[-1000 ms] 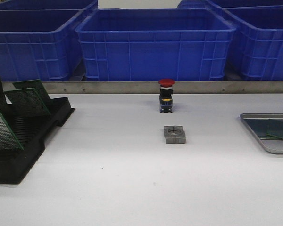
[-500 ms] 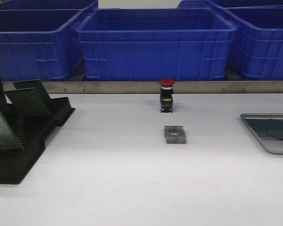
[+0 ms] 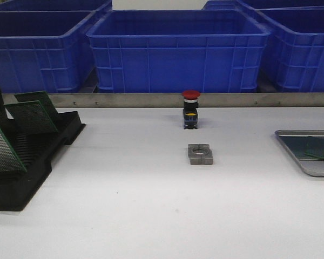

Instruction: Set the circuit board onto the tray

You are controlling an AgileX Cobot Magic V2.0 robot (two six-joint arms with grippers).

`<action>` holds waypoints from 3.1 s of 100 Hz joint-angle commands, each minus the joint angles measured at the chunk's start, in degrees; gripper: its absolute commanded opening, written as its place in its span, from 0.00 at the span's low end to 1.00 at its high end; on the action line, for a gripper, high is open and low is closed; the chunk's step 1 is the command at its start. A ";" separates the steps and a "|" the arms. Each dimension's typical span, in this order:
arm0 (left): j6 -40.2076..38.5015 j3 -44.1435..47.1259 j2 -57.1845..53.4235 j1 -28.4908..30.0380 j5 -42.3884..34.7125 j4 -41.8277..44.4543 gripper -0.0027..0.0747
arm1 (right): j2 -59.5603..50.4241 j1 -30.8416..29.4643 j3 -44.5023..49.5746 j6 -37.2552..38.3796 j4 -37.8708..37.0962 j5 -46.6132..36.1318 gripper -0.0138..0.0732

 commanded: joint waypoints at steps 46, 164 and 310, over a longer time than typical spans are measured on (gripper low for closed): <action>-24.69 1.29 0.13 2.32 -6.00 20.84 0.01 | -1.14 0.29 -1.39 -0.64 1.25 -2.57 0.09; -55.97 16.75 -13.01 3.90 -4.57 42.92 0.01 | -0.95 0.29 -1.39 -0.64 1.25 -2.20 0.09; -55.97 16.75 -13.01 3.90 -4.57 42.92 0.01 | -1.39 -3.40 16.31 57.87 -58.93 -32.09 0.09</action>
